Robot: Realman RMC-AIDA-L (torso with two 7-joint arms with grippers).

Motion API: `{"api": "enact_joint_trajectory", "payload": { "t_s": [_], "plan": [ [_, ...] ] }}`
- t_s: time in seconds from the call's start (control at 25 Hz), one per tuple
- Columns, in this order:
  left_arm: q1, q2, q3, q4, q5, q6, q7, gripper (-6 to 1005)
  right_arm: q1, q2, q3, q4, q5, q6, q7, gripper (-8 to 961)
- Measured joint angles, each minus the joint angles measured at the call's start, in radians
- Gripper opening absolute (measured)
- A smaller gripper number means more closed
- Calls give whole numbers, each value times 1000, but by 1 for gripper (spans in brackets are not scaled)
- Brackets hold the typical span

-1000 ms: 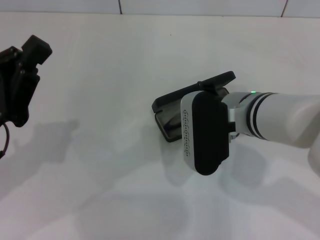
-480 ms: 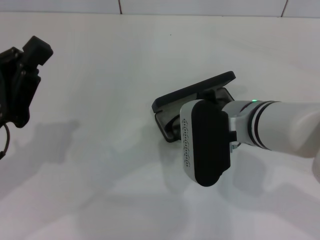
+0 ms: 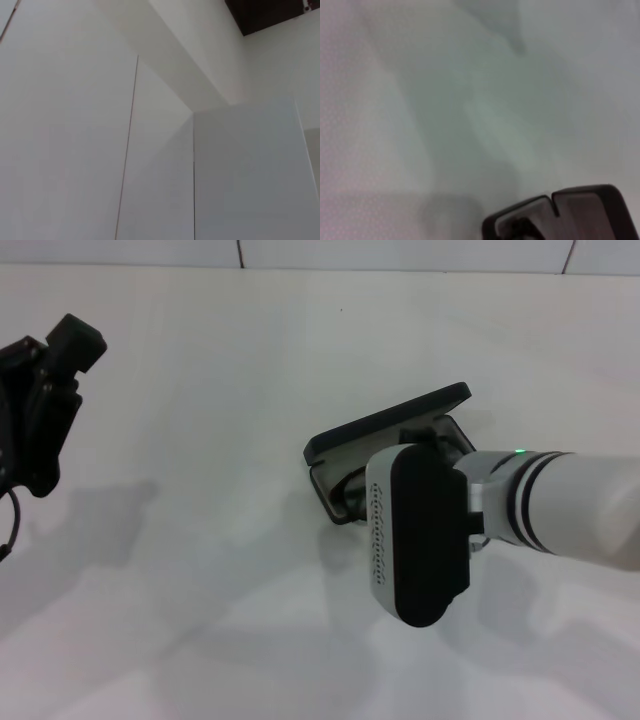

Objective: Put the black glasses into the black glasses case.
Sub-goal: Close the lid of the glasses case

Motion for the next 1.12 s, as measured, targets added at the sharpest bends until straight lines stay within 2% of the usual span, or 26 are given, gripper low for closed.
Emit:
{"api": "enact_joint_trajectory", "payload": {
  "t_s": [0.36,1.12],
  "plan": [
    [-2,1,3,-3,0,0,3,32,-31,0,27,-20,0,-32,0,23],
    [-4,0,2,-5,0,0,3,33,7,0,48,105,0,60,-2,27]
  ]
}}
